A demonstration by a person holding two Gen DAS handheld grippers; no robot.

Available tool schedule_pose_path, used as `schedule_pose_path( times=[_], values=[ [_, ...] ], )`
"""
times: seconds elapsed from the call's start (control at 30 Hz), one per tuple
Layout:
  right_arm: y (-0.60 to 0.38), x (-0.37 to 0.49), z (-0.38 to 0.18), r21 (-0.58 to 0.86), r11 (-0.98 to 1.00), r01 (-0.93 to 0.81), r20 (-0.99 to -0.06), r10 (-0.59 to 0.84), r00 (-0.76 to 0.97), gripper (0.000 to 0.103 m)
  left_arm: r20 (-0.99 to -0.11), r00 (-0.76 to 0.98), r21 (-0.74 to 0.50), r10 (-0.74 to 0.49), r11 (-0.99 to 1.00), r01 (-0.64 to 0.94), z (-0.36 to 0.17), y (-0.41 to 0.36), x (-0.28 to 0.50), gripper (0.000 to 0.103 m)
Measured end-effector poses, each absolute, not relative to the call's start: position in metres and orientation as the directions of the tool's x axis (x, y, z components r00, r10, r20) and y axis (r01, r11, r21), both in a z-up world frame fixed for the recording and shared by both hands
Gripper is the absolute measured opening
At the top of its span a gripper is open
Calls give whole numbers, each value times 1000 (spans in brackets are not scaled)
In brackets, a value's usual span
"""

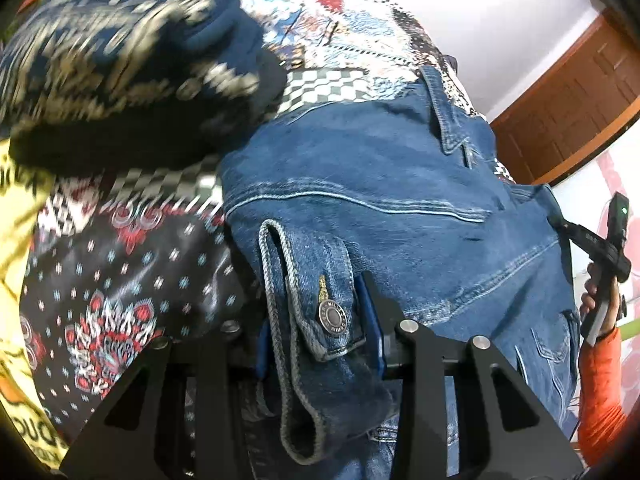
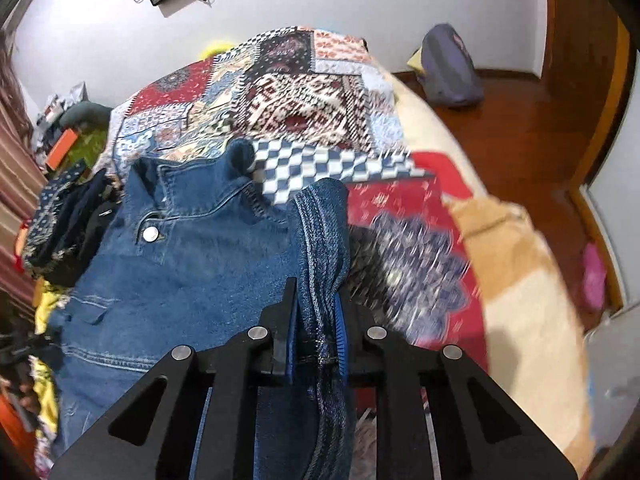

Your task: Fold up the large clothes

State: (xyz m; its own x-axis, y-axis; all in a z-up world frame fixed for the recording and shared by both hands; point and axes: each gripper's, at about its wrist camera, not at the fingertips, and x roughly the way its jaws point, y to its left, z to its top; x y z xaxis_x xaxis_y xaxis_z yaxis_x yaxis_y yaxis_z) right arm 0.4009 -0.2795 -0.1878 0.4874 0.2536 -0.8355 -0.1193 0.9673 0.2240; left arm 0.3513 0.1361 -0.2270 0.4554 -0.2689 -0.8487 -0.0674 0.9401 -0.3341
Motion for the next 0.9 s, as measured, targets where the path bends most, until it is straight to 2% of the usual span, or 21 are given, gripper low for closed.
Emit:
schedule_pose_path(
  times=[0.17,0.27,0.5,0.7,0.9],
  values=[
    [-296,431,-203,196,979,-60,-855,200,478,13,-847,470,-311,-251,949,-55,-222,118,371,38],
    [-300,440,-210,186,982,-26,-865,177,469,13,-865,462,-250,-195,966,-60,-228,104,385,38],
    [-299,425,-218,102,992,-69,-889,122,441,17,-873,475,-165,-110,984,-75,-238,100,389,45],
    [-303,405,-192,86,993,-76,-891,111,440,17,-878,470,-145,-90,986,-81,-226,100,383,45],
    [-299,365,-139,34,988,-148,-854,106,509,19,-855,513,-136,-77,987,-80,-189,99,360,45]
  ],
)
